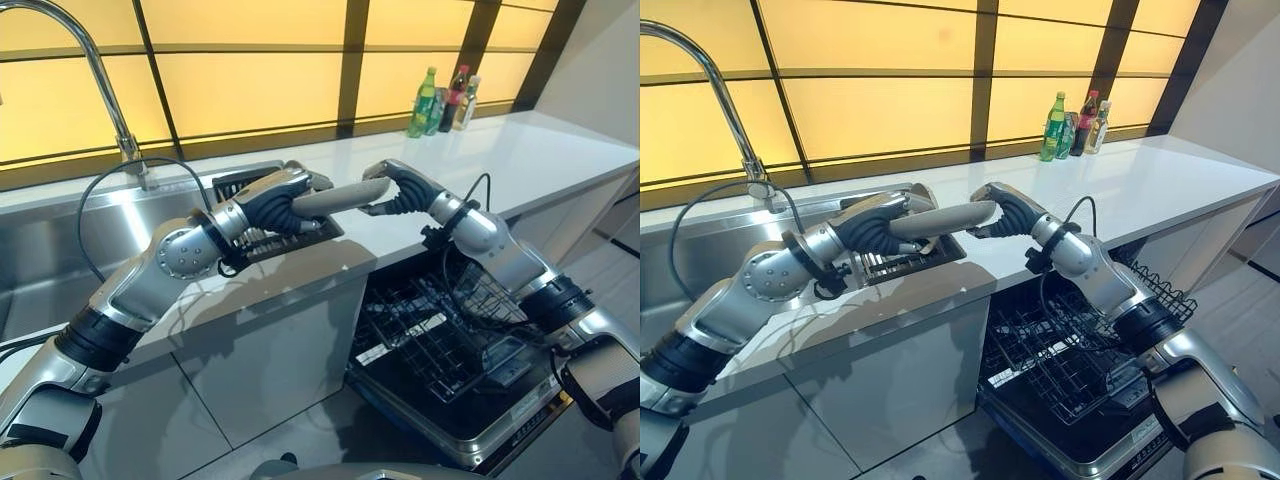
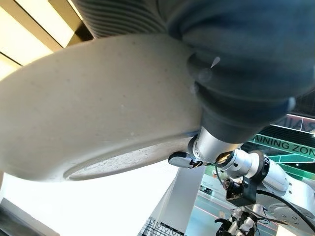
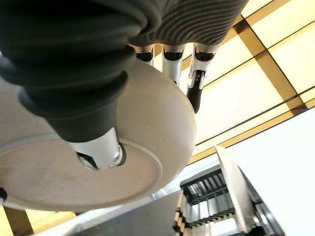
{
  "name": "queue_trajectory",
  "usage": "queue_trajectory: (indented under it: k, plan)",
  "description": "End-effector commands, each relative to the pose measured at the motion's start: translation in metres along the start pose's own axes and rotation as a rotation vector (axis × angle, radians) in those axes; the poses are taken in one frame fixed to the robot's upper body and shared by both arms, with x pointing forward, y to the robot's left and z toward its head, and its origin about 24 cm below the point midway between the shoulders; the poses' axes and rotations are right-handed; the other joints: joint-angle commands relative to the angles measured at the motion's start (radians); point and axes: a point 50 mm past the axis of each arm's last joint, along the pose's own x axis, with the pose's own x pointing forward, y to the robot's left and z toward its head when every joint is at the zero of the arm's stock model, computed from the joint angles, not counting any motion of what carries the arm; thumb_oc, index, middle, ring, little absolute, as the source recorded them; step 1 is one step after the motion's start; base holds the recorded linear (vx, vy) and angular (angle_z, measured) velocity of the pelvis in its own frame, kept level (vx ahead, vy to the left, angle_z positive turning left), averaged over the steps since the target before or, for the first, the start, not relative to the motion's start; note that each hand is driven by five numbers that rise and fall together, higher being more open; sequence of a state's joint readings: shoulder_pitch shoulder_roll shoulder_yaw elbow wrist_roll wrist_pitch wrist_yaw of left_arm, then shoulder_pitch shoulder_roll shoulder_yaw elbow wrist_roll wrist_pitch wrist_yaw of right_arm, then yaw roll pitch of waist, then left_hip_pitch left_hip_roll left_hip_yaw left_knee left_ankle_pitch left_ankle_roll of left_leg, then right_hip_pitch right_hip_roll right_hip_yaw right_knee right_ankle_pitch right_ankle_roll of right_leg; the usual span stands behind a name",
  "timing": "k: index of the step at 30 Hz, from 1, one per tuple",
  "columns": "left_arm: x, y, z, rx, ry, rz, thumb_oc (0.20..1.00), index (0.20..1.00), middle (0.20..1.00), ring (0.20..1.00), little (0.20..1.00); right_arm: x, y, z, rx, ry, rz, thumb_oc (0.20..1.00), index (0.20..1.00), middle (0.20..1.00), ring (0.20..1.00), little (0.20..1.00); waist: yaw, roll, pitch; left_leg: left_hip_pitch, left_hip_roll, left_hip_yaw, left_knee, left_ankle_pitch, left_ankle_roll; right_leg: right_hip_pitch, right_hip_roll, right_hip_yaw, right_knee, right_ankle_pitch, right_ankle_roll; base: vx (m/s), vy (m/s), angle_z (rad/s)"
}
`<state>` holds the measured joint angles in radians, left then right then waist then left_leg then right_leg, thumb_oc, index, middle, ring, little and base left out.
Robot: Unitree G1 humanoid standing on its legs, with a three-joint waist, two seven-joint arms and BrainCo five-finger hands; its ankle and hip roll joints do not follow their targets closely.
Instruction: Pick up plates and place into dishwasher.
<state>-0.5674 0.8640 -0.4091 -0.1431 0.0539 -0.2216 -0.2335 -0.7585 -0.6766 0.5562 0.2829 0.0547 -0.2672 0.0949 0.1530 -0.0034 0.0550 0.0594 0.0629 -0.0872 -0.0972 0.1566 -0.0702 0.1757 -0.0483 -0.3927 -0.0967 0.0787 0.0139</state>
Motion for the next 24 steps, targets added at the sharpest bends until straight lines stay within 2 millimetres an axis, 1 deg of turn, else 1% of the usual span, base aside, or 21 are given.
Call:
queue_trajectory:
  k: [1,5,6,7,8,11,12,14,16,19,24]
  plan:
    - [0.021,0.029,0.025,0.019,-0.149,0.112,0.2,0.2,0.2,0.2,0.2,0.012,-0.032,0.031,0.122,-0.186,-0.167,0.2,0.2,0.2,0.2,0.2,0.005,0.0,0.018,0.061,-0.056,0.029,0.01,-0.19,0.016,0.026,-0.051,0.054,0.011,-0.125,0.078,0.0,0.0,0.0]
    - [0.016,0.028,0.016,0.014,-0.095,0.111,0.2,0.2,0.2,0.2,0.2,0.001,-0.033,0.029,0.156,-0.204,-0.192,0.2,0.2,0.2,0.2,0.2,-0.011,0.003,0.018,0.067,-0.056,0.041,0.01,-0.193,0.02,0.023,-0.048,0.069,0.012,-0.123,0.078,0.0,0.0,0.0]
    - [0.015,0.028,0.011,0.017,-0.059,0.111,0.338,0.338,0.338,0.338,0.338,-0.002,-0.033,0.027,0.145,-0.199,-0.192,0.2,0.2,0.2,0.2,0.2,-0.016,0.003,0.018,0.069,-0.055,0.046,0.01,-0.194,0.02,0.023,-0.048,0.073,0.013,-0.123,0.079,0.0,0.0,0.0]
    - [0.014,0.029,0.006,0.026,-0.019,0.115,1.0,1.0,1.0,1.0,1.0,-0.004,-0.033,0.025,0.135,-0.191,-0.186,0.2,0.2,0.2,0.2,0.2,-0.021,0.004,0.018,0.071,-0.054,0.051,0.01,-0.195,0.02,0.022,-0.048,0.076,0.013,-0.123,0.08,0.0,0.0,0.0]
    - [0.012,0.03,0.002,0.044,0.01,0.127,1.0,1.0,1.0,1.0,1.0,-0.007,-0.034,0.023,0.12,-0.181,-0.181,0.2,0.2,0.2,0.2,0.2,-0.026,0.004,0.019,0.073,-0.055,0.054,0.01,-0.196,0.021,0.022,-0.047,0.08,0.013,-0.122,0.081,0.0,0.0,0.0]
    - [0.001,0.04,-0.015,0.172,0.115,0.205,1.0,1.0,1.0,1.0,1.0,-0.021,-0.036,0.013,0.056,-0.118,-0.158,0.2,0.2,0.2,0.2,0.2,-0.045,0.003,0.019,0.078,-0.054,0.07,0.01,-0.199,0.024,0.021,-0.045,0.095,0.013,-0.12,0.084,0.03,0.016,-0.1]
    - [-0.004,0.045,-0.022,0.191,0.153,0.225,1.0,1.0,1.0,1.0,1.0,-0.027,-0.038,0.008,0.039,-0.085,-0.153,0.2,0.2,0.2,0.2,0.2,-0.055,0.002,0.02,0.08,-0.054,0.076,0.01,-0.199,0.025,0.019,-0.044,0.102,0.012,-0.119,0.086,0.02,0.012,-0.14]
    - [-0.014,0.048,-0.035,0.169,0.229,0.251,1.0,1.0,1.0,1.0,1.0,-0.041,-0.04,-0.001,0.016,-0.03,-0.147,0.2,0.2,0.2,0.2,0.2,-0.07,0.002,0.023,0.082,-0.052,0.091,0.01,-0.2,0.026,0.017,-0.043,0.112,0.012,-0.117,0.087,0.01,0.007,-0.16]
    - [-0.025,0.048,-0.05,0.205,0.307,0.288,1.0,1.0,1.0,1.0,1.0,-0.055,-0.041,-0.013,0.016,0.026,-0.157,0.2,0.2,0.2,0.2,0.2,-0.087,0.001,0.028,0.086,-0.051,0.103,0.01,-0.203,0.027,0.014,-0.04,0.126,0.012,-0.114,0.089,0.0,0.0,-0.04]
    - [-0.039,0.048,-0.063,0.22,0.377,0.348,1.0,1.0,1.0,1.0,1.0,-0.075,-0.043,-0.026,0.029,0.094,-0.173,0.2,0.2,0.2,0.2,0.2,-0.109,-0.002,0.034,0.091,-0.049,0.12,0.01,-0.209,0.028,0.011,-0.038,0.14,0.011,-0.113,0.091,0.01,0.001,-0.14]
    - [-0.057,0.041,-0.073,0.239,0.431,0.422,1.0,1.0,1.0,1.0,1.0,-0.105,-0.035,-0.042,0.061,0.178,-0.178,0.2,0.2,0.2,0.2,0.2,-0.135,-0.003,0.043,0.096,-0.045,0.141,0.01,-0.214,0.03,0.006,-0.034,0.161,0.013,-0.112,0.094,0.01,0.007,-0.19]
